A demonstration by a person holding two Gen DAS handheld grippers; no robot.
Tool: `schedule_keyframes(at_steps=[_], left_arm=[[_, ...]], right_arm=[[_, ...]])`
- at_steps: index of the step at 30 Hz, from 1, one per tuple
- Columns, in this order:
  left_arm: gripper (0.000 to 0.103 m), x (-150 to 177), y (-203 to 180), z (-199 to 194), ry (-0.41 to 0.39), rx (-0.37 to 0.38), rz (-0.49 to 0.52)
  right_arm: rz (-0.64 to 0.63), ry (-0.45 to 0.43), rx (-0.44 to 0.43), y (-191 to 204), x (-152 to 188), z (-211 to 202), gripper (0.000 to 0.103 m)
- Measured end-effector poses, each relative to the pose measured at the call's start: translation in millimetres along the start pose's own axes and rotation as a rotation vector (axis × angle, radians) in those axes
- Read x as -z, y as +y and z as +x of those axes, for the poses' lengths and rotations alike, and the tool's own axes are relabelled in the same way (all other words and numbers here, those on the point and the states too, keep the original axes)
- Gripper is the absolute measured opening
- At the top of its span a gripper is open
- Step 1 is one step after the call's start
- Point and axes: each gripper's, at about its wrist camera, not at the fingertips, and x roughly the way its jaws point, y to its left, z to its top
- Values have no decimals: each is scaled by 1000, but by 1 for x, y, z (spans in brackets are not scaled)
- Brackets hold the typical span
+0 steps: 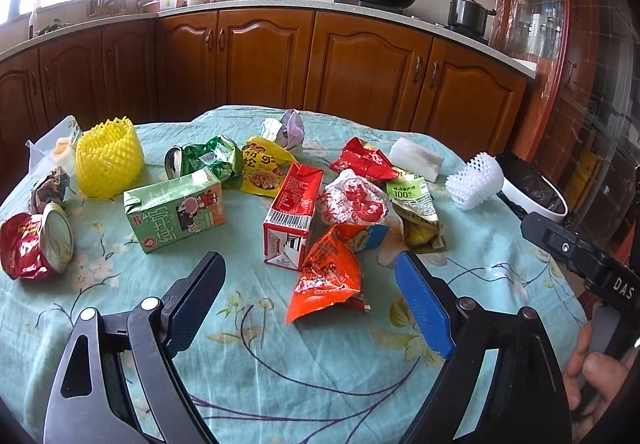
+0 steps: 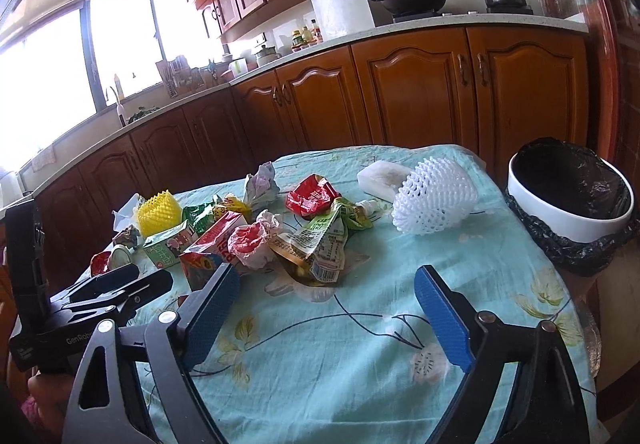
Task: Collect trash
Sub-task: 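Grasp the orange snack wrapper with left tool while right tool grasps white foam net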
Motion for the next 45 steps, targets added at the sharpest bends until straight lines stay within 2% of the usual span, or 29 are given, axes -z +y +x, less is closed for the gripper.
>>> schedule_keyframes(at_steps=[6,9,12,13,14,15,16,17,20,22,25,26,27,29,30,31,32,36,37,38,40,41,42,45], left_arm=[[78,-5,1,21,57,12,-2],[67,-6,1,31,90,23,-5],[44,-6,0,40,129,51,-7],[30,-6,-1,43,142,65,-6],[21,-7,-2,45,154,78,-6],[17,-7,-4,45,158,89,-8],[7,-8,-6,44,159,102,-10],[2,-10,-8,43,161,121,-10],[2,-18,-18,34,136,159,5],[2,-26,-27,30,115,174,25],[2,-37,-38,27,91,191,48],[2,-40,-40,28,85,190,53],[2,-43,-42,30,83,192,55],[2,-49,-45,38,90,204,47],[2,-52,-46,42,98,213,41],[2,-54,-49,47,105,223,36],[2,-56,-51,51,111,231,34],[2,-63,-61,58,105,248,34],[2,-64,-63,58,101,250,35],[2,-65,-63,58,99,251,36],[2,-66,-64,58,96,248,41],[2,-66,-64,58,95,245,45],[2,-66,-63,58,95,242,46],[2,-66,-62,63,107,241,36]], right_arm=[[59,25,52,-23,-17,19,83],[79,36,86,-37,-26,28,83],[84,41,121,-47,-33,35,82],[85,45,131,-50,-35,38,82],[87,48,139,-54,-37,41,82],[90,49,146,-57,-39,43,82],[91,50,155,-61,-42,46,82],[92,53,165,-63,-44,49,82],[104,61,178,-75,-50,58,82],[110,78,182,-83,-53,66,78],[119,111,180,-94,-57,81,66],[119,122,178,-96,-57,86,55],[121,132,175,-99,-57,90,40],[126,142,171,-102,-57,93,27],[129,136,165,-103,-57,91,11],[128,131,163,-104,-57,89,2],[127,129,165,-104,-57,86,0],[134,113,150,-109,-57,75,0],[142,116,137,-111,-58,74,2],[162,118,113,-114,-59,74,8],[205,110,91,-120,-61,73,29],[209,106,89,-122,-63,74,59],[206,102,95,-122,-64,76,82],[173,100,115,-119,-68,84,82]])
